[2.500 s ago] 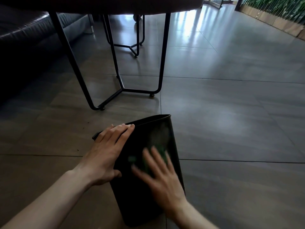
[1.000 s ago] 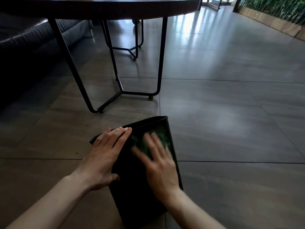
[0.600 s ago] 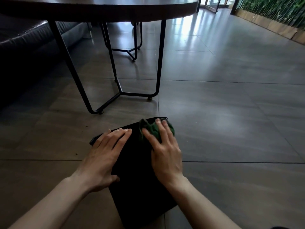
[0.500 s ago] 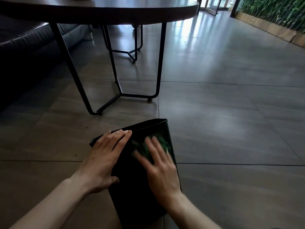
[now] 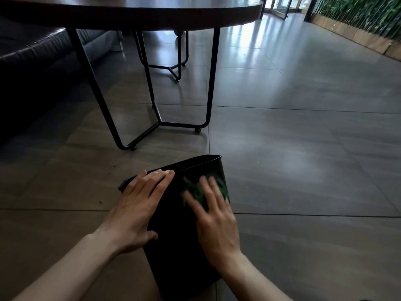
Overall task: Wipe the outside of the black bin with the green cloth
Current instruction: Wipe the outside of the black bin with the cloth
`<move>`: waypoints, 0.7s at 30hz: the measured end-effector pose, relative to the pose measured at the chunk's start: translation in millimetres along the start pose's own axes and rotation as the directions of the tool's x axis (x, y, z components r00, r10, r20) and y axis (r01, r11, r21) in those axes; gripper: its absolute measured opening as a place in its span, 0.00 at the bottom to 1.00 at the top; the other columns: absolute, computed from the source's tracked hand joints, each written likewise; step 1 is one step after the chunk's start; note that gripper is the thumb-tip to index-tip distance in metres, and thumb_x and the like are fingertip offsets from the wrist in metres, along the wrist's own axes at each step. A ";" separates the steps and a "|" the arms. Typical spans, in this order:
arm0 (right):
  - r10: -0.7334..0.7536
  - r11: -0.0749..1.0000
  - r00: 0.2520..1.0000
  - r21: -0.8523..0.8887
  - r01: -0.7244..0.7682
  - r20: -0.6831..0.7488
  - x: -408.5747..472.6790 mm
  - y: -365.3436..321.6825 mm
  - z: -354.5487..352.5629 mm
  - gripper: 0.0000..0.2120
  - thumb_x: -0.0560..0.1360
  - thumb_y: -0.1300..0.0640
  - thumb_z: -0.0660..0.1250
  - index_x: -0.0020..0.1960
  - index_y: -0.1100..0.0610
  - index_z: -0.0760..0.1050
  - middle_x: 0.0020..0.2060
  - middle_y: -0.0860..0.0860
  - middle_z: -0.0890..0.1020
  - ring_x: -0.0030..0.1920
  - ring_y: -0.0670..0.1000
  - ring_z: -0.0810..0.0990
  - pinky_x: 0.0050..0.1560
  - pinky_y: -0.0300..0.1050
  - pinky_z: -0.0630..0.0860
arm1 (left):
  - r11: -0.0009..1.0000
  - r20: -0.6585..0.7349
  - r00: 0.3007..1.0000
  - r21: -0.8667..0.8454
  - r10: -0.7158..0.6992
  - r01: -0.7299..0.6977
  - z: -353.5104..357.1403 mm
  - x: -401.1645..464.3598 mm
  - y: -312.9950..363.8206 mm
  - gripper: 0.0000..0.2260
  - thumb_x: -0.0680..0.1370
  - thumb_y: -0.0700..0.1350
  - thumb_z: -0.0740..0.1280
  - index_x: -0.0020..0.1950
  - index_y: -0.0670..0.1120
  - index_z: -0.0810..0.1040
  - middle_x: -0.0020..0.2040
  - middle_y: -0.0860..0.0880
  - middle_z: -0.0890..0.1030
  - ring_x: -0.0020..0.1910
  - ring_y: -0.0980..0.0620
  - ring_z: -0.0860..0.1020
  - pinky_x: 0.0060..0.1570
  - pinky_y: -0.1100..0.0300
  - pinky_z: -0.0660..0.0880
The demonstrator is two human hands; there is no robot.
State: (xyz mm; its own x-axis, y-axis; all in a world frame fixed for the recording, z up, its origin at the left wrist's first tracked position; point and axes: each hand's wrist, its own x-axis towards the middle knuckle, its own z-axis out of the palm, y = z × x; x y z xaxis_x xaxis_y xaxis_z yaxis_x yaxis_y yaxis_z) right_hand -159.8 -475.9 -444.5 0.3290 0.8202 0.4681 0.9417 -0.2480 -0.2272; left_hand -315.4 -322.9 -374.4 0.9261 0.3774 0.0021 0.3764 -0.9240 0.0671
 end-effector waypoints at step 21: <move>0.496 0.846 0.868 0.248 -0.473 -0.038 24.7 88.9 -118.3 0.19 0.63 0.61 0.81 0.50 0.49 0.79 0.46 0.51 0.79 0.45 0.59 0.80 0.43 0.52 0.78 | 0.998 -0.047 0.997 -0.009 0.061 -0.062 -2.2 -16.5 -30.7 0.66 0.54 0.57 0.80 0.82 0.50 0.43 0.79 0.54 0.56 0.81 0.53 0.50 0.79 0.53 0.43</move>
State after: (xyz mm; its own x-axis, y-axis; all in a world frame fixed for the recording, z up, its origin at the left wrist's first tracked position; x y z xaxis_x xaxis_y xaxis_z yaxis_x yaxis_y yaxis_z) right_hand -59.6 -538.7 -352.1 0.7551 0.5690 0.3257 0.6235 -0.4698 -0.6249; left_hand -342.4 -300.6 -374.3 0.9450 0.3226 0.0534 0.3183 -0.9450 0.0754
